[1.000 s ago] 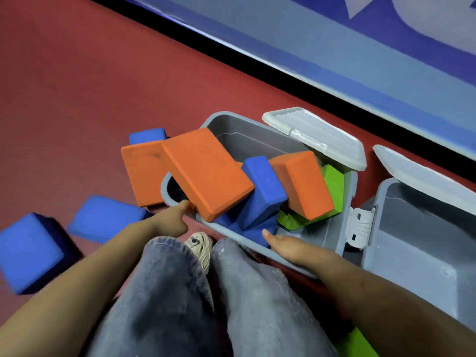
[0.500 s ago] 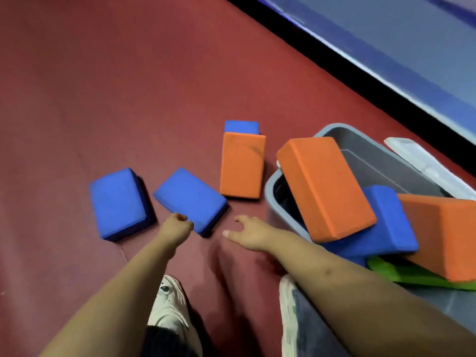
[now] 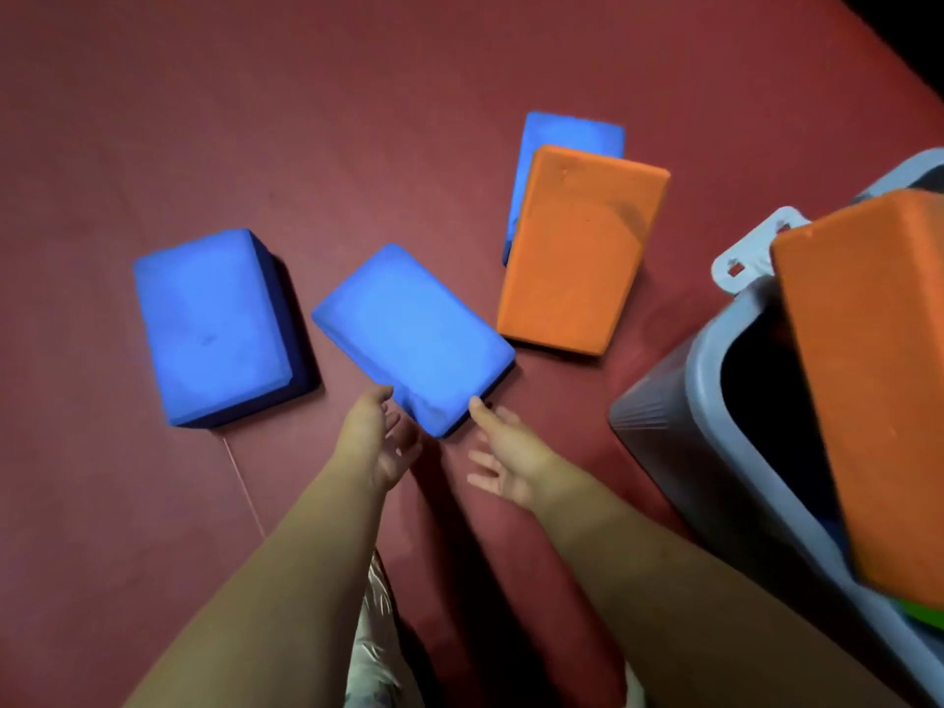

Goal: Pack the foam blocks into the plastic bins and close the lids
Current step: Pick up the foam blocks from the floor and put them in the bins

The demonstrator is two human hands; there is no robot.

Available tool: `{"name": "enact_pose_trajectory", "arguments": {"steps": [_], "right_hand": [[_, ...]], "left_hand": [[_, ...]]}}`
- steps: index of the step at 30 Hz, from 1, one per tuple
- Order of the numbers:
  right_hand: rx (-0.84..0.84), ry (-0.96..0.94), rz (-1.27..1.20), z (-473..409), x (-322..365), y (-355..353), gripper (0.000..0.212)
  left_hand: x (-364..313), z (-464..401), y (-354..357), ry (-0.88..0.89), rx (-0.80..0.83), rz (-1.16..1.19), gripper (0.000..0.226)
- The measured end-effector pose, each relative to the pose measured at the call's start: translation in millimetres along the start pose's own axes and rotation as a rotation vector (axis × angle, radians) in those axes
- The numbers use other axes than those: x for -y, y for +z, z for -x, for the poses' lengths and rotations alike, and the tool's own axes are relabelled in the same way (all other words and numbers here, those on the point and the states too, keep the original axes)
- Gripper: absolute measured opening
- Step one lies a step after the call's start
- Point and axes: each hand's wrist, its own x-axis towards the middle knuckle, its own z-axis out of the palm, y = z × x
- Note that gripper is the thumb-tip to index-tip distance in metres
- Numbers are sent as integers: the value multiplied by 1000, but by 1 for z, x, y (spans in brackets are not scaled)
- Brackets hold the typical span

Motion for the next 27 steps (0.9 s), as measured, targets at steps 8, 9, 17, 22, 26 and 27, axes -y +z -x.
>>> {"name": "enact_pose_trajectory", "arguments": {"steps": [8,9,17,22,26,27], "right_hand": [[-1,6,-166,-42,12,-13,65],[4,-3,-130,-45,11,-11,64],[-89,-97,-107,-55,5,16,61],[-180,-366,-89,-35,22,57,61],[-354,-742,296,-9,21,85,59],[-361,-822,365,-2,18,87,58]], "left_hand": [[7,-22,14,-57,-7,-16,28],[7,-22,13,-57,1,-24,29],[-4,-25,4,104,77,-165,23],[-39,-12,-25,127,161,-230,25],[-59,-3,-66,343,-76,-254,38],[-69,-5,-80,448,-244,-210,41]]}}
